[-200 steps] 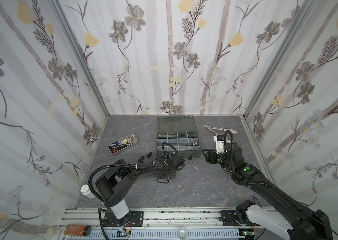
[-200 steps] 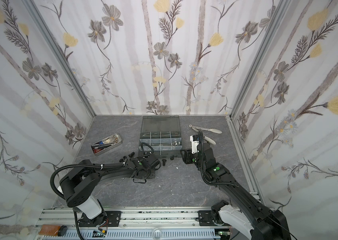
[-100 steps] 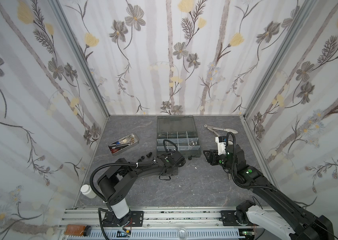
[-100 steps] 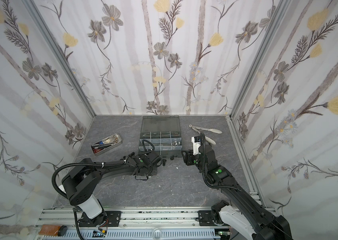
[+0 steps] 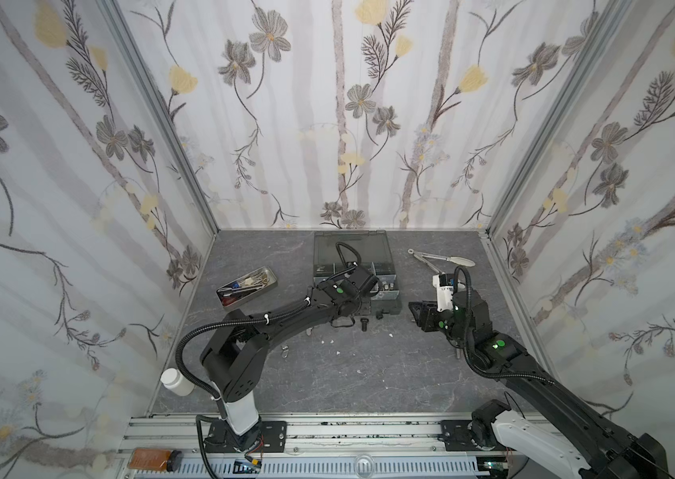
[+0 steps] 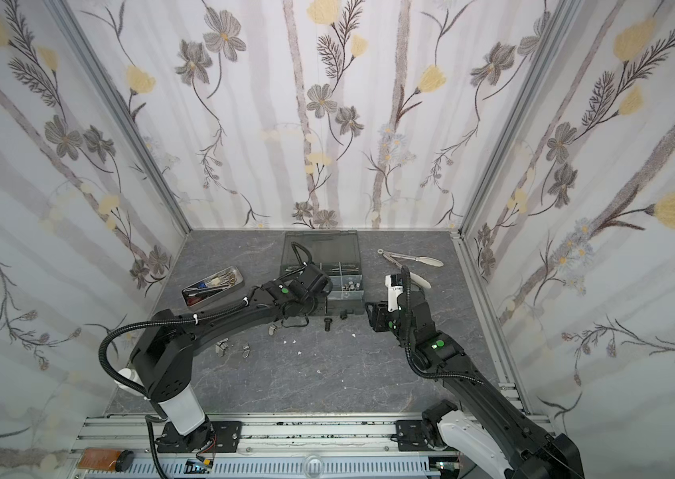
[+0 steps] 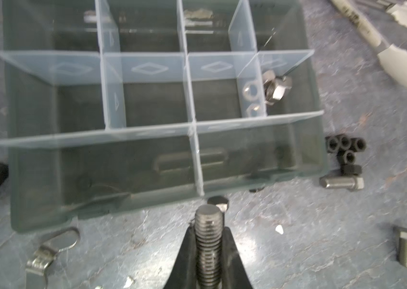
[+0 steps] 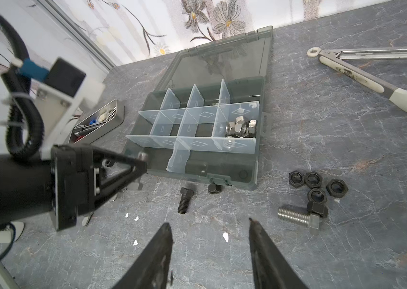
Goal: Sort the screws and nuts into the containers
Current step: 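Lift the silver bolt with the left gripper and drop it into a compartment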
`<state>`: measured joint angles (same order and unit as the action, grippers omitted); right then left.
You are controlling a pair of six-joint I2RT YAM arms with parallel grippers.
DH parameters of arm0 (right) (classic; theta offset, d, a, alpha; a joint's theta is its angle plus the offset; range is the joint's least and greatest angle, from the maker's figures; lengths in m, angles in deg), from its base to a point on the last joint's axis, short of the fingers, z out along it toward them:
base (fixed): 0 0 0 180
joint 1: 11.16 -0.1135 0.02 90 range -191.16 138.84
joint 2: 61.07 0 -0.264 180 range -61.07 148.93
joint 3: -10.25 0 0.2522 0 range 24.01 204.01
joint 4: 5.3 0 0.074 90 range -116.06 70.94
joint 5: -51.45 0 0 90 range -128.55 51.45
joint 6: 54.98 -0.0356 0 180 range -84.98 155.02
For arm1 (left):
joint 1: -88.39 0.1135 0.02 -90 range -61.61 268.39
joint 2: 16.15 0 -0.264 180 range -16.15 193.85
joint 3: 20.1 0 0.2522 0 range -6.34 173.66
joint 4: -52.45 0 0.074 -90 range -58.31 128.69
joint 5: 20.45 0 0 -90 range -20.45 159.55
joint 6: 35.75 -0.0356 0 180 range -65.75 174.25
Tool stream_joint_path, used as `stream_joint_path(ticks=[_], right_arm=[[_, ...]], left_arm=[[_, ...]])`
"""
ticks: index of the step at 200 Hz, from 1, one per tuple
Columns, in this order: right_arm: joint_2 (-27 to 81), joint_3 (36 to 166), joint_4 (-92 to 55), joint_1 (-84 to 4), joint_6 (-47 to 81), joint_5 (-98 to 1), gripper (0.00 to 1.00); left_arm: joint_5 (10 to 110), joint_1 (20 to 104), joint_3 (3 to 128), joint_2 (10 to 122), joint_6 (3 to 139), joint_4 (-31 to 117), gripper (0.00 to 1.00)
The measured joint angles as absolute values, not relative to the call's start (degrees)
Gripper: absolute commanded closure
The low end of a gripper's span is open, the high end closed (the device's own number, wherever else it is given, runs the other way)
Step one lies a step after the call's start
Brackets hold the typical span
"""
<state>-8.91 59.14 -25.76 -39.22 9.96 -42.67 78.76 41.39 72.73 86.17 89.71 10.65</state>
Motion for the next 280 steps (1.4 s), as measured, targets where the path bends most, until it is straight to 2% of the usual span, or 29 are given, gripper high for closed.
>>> stream_joint_path(ticks=[98,170,186,229,245,280], right_arm=[[-10.00,56.83,-28.25,-39.06,8.52,-40.74,0.49],[-8.54,56.78,-28.65,-38.91,8.49,-39.67,0.49],[-7.79,57.02,-28.82,-38.91,8.49,-39.67,0.49],[-6.74,58.55,-31.07,-38.91,8.52,-39.19,0.48],[-6.05,58.99,-32.16,-38.91,8.52,-38.03,0.47],[-3.27,59.17,-34.61,-38.91,8.47,-35.17,0.30]], left_arm=[[71.94,47.62,98.78,106.98,81.26,7.27,0.90],[69.34,48.62,97.64,109.49,79.94,8.10,0.87],[68.84,48.89,96.66,109.65,79.94,9.23,0.80],[67.77,48.93,95.96,109.69,80.01,10.02,0.45],[67.79,48.93,95.65,109.14,79.99,10.17,0.38],[67.81,49.08,94.39,105.08,79.99,11.64,0.28]])
